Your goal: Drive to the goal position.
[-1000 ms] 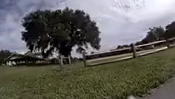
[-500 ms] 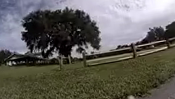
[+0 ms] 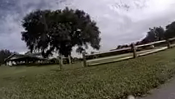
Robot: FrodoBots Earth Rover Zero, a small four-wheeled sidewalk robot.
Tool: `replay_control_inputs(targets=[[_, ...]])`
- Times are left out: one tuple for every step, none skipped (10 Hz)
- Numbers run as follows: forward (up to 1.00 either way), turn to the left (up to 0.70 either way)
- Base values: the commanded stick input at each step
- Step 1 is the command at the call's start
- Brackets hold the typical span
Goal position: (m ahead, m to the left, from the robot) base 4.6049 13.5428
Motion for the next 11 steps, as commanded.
replay_control_inputs(targets=[[0.04, 0.5], [0.04, 0.5], [0.04, 0.5], [0.04, 0.5], [0.04, 0.5], [0.04, 0.5], [0.04, 0.5], [0.04, 0.5], [0.04, 0.5], [0.04, 0.5], [0.04, 0.5]])
